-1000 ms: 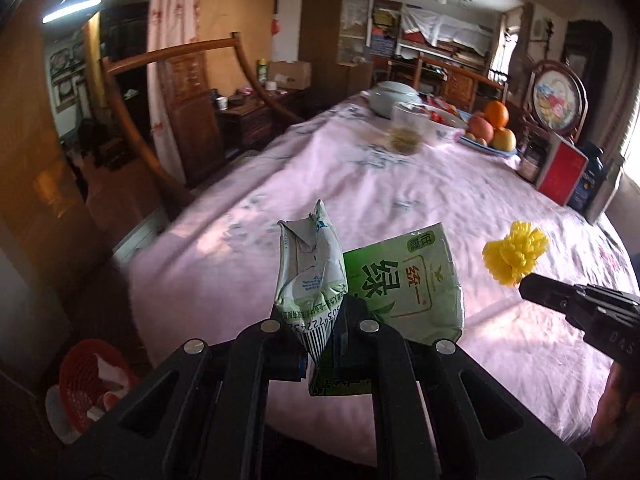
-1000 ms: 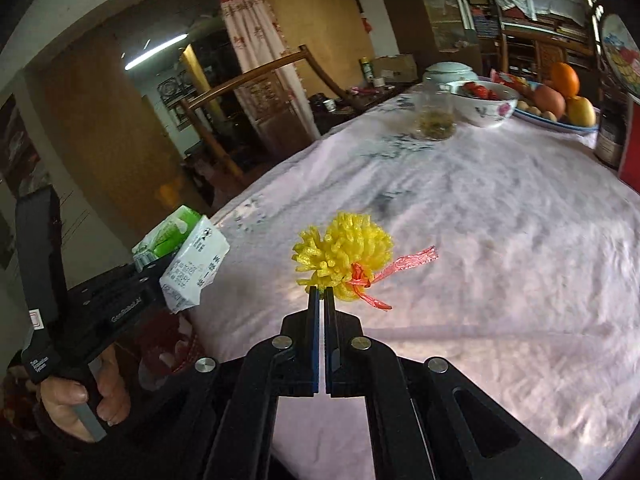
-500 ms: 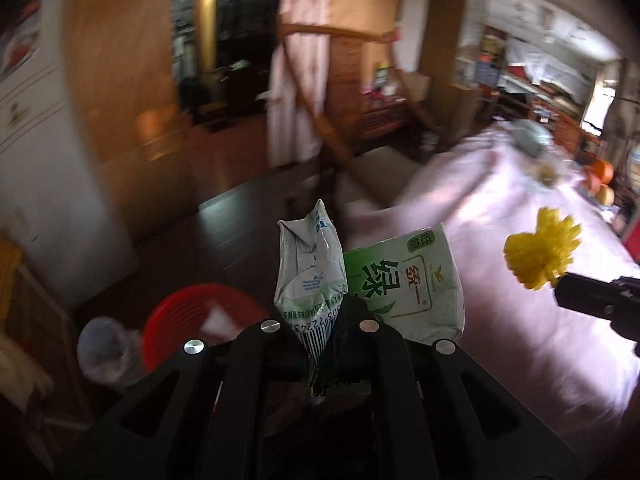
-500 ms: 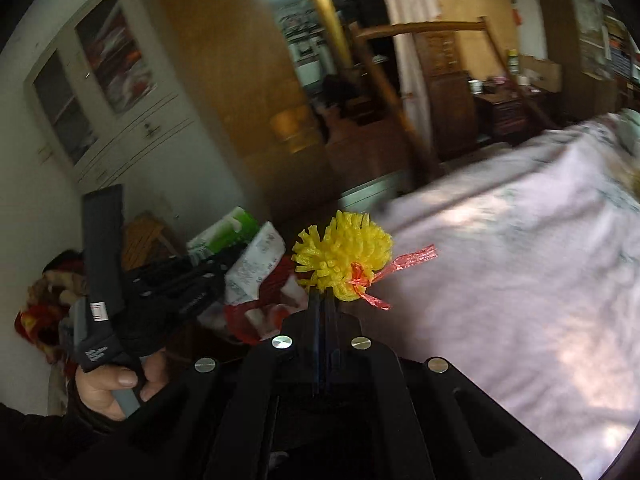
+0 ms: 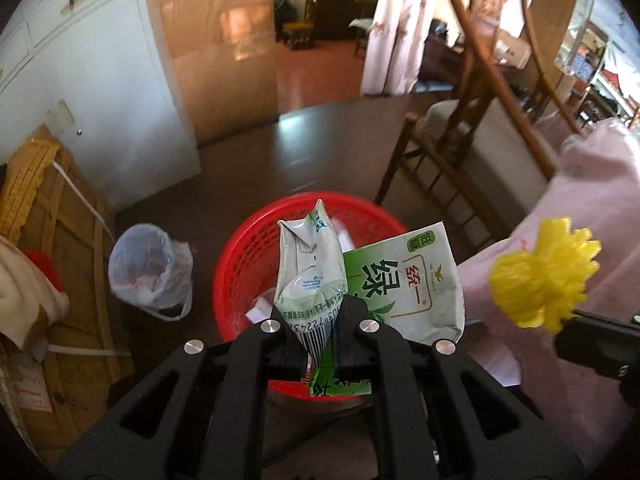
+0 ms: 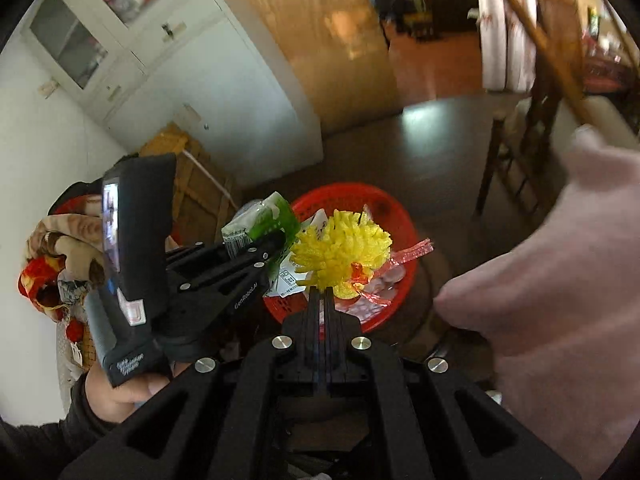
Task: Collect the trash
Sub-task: 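Carry the carton and yellow flower over the red basket with both tools, then open both tools to drop the carton and flower into the basket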
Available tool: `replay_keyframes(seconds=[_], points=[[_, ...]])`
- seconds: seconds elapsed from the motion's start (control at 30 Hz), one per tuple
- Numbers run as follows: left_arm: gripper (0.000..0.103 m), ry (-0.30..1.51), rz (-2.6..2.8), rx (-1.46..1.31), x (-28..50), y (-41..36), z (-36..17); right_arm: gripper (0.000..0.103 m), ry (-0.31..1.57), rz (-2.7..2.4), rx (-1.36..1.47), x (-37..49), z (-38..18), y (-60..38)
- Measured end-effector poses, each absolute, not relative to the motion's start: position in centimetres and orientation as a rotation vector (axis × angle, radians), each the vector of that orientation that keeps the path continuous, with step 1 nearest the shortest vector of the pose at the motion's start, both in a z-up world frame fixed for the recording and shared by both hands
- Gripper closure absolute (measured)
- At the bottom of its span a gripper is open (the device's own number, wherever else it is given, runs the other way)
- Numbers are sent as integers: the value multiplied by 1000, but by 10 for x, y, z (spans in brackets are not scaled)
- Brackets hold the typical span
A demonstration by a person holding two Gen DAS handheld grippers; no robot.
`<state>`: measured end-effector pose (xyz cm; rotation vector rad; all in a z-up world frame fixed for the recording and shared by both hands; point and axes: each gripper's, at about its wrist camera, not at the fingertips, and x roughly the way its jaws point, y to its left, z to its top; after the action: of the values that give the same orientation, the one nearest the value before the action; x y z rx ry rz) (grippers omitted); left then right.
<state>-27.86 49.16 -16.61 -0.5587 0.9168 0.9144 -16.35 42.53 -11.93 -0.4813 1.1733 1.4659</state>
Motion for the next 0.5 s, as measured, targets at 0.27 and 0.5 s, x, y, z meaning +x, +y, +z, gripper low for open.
replay_keyframes(seconds=[0.27,0.5], points=[[94,988,964,-612,-282,509,-204,101,1256,1432,-554,-171,-176,461],[94,1010,977,-656,-283,513,-218,100,1280,1406,-566,-174,-202,479]])
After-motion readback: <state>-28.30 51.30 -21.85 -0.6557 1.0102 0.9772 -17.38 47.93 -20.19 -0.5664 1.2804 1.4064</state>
